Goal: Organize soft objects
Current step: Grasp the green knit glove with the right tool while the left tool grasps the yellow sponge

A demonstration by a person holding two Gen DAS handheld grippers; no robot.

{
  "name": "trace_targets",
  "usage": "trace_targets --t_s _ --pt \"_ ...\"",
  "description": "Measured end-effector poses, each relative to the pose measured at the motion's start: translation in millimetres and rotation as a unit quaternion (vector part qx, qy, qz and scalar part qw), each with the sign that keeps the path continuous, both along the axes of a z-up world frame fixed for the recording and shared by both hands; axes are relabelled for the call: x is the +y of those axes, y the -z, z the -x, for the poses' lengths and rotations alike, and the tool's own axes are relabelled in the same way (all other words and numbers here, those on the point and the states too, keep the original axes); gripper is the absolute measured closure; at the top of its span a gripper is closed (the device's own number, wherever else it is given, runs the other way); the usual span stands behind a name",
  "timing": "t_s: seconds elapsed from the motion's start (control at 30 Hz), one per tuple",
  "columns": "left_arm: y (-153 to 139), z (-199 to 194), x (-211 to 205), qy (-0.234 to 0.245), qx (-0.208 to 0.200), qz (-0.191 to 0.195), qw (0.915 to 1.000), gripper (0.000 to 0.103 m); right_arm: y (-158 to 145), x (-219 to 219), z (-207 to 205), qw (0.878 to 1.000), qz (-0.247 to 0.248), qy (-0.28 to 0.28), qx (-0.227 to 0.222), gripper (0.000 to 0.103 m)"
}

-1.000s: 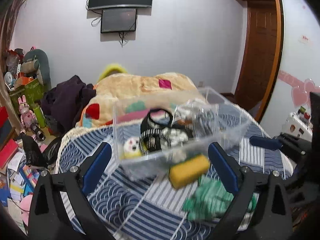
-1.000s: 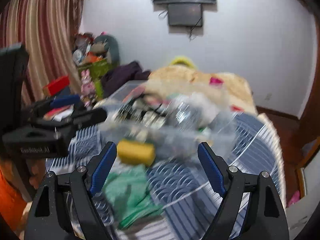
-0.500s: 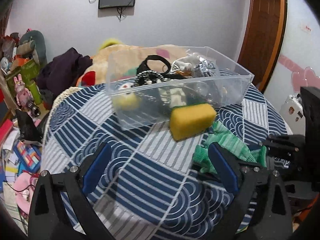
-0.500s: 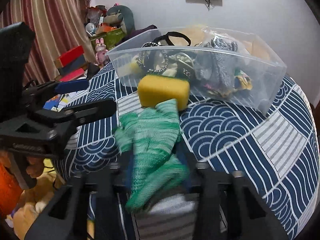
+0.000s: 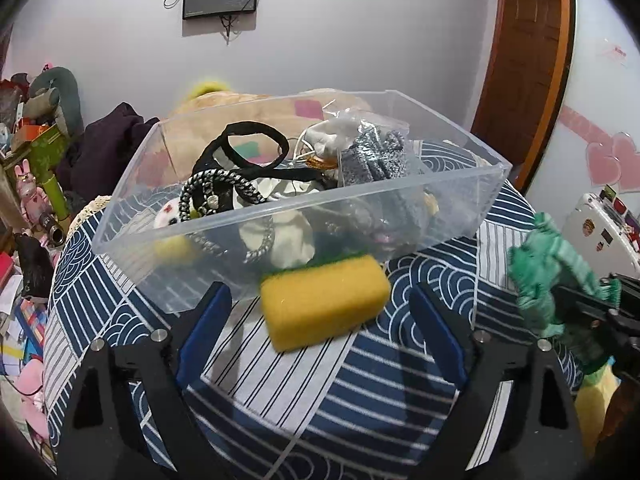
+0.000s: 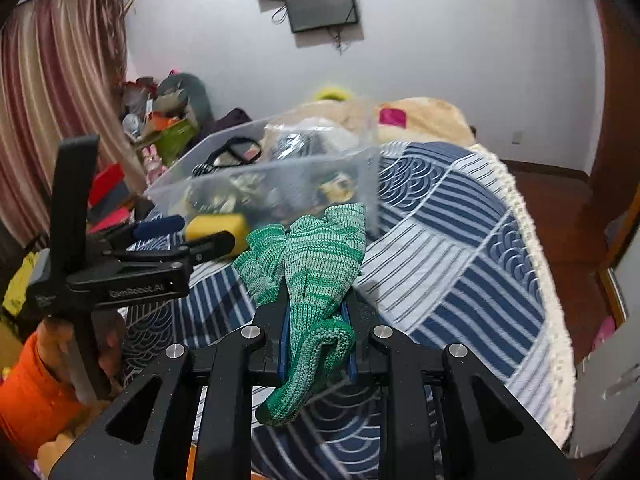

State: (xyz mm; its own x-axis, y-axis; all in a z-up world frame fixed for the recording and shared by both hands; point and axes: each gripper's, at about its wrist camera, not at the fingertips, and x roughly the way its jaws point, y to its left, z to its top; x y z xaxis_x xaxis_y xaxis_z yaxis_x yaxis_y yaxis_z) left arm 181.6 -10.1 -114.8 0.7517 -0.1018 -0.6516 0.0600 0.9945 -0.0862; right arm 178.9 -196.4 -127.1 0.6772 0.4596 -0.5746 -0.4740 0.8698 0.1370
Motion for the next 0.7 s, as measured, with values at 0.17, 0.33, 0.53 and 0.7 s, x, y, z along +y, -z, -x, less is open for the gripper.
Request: trace_targets --t_s 0.17,0.33,0.53,0.7 --pt "8 -7 2 0.006 0.021 0.01 0.9997 0.04 -6 -1 3 1.0 0.003 -0.005 -0.012 0.084" --pt "0 11 5 0.021 0.003 0.013 0.9997 0.042 -19 2 -3 1.0 0.004 -0.011 -0.027 0.084" --pt "-31 35 12 0.026 -0.045 0.016 0.9985 0.042 -42 12 -11 0.998 -0.005 -0.013 -0.058 0.084" --pt "-64 38 26 0.017 -0.087 0.035 0.9955 0.042 -64 25 -20 0.996 -0.009 -0.012 -0.09 0.084"
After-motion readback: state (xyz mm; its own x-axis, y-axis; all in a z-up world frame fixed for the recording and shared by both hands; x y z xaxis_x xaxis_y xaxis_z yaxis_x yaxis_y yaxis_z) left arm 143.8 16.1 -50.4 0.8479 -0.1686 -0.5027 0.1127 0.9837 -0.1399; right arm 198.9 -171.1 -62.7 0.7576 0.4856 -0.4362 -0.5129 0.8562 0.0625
